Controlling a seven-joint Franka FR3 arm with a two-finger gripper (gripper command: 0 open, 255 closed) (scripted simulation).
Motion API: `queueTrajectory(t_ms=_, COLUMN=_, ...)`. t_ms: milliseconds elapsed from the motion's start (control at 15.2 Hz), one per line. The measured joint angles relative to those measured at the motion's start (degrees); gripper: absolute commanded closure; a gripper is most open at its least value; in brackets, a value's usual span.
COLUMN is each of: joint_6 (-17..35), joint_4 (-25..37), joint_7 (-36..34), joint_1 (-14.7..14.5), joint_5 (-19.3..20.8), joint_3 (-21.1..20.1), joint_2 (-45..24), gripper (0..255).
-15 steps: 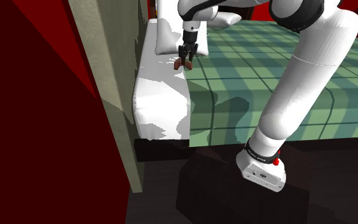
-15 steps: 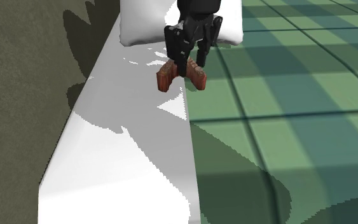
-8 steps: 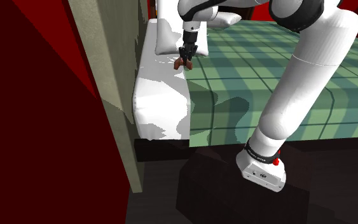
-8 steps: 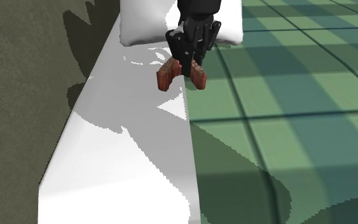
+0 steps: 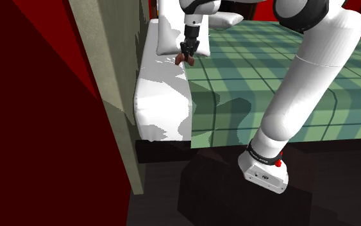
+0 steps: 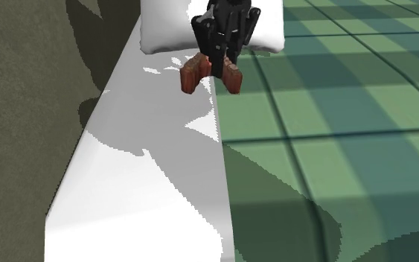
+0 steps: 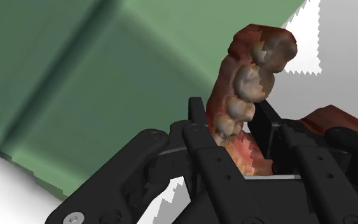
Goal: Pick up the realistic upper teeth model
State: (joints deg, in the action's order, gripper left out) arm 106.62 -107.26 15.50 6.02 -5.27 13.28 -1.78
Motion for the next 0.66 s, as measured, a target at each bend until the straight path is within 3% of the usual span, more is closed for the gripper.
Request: queueTrajectory(t_ms=660, joint_6=-7.28, joint_4=6.7, joint_7=-0.51, joint_1=0.1, joint_5=0.31, joint_3=0.11, joint_2=0.61, gripper=255)
